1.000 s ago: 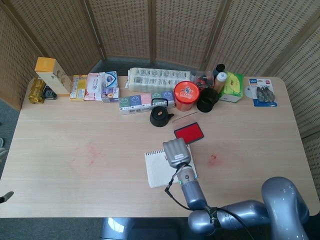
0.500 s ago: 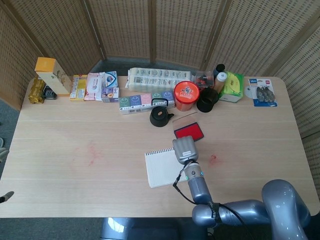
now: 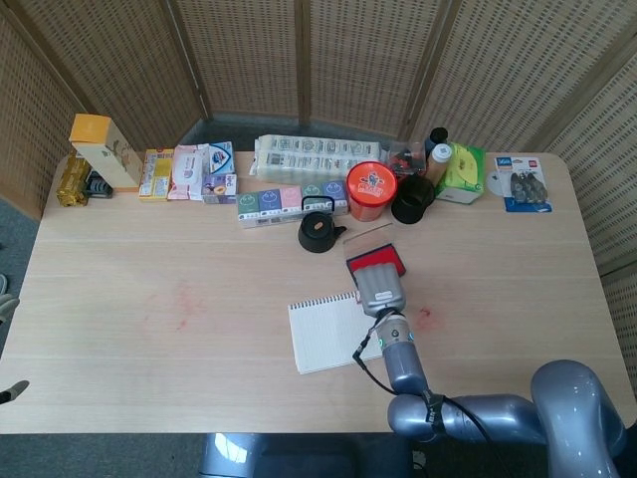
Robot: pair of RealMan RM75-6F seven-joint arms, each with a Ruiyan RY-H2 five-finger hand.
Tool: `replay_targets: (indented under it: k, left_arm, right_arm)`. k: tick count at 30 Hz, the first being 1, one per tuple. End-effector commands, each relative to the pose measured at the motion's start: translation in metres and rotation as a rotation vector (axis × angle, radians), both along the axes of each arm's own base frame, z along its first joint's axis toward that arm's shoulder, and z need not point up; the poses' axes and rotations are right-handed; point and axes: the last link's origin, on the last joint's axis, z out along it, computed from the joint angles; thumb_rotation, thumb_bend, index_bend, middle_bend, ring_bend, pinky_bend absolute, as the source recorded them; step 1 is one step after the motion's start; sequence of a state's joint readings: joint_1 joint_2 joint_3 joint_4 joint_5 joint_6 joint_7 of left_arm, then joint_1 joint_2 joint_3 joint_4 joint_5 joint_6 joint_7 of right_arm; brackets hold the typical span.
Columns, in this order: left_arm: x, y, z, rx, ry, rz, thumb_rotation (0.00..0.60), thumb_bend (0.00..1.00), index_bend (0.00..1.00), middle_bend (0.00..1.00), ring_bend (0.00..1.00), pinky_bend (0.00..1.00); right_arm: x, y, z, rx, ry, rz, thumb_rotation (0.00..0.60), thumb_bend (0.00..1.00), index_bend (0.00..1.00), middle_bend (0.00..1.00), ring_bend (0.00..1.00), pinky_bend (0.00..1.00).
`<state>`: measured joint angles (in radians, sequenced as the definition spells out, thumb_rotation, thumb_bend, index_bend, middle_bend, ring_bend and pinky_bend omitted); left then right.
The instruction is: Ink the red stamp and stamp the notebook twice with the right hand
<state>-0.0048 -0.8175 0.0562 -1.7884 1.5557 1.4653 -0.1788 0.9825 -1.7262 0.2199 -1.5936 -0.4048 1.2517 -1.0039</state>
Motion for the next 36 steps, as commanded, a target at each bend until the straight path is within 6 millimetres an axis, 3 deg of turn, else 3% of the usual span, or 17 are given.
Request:
replay_targets:
  k: [1,36]
  left_arm:
    - [0.0,0.0,0.0,-0.001,0.0,0.0,0.6,0.0,0.0,0.0,0.0,0.01]
    - [0.0,0.0,0.0,-0.001,0.001,0.003,0.6,0.0,0.0,0.0,0.0,0.01]
  right_arm:
    - [-0.003,-0.001,0.0,-0.001,-0.002,-0.017,0.6,0.47,0.69,1.0,0.99,1.0]
    - [-0.002,0.005,-0.012,0.019,-0.073,-0.038,0.6,0.47,0.69,1.0,0.99,1.0]
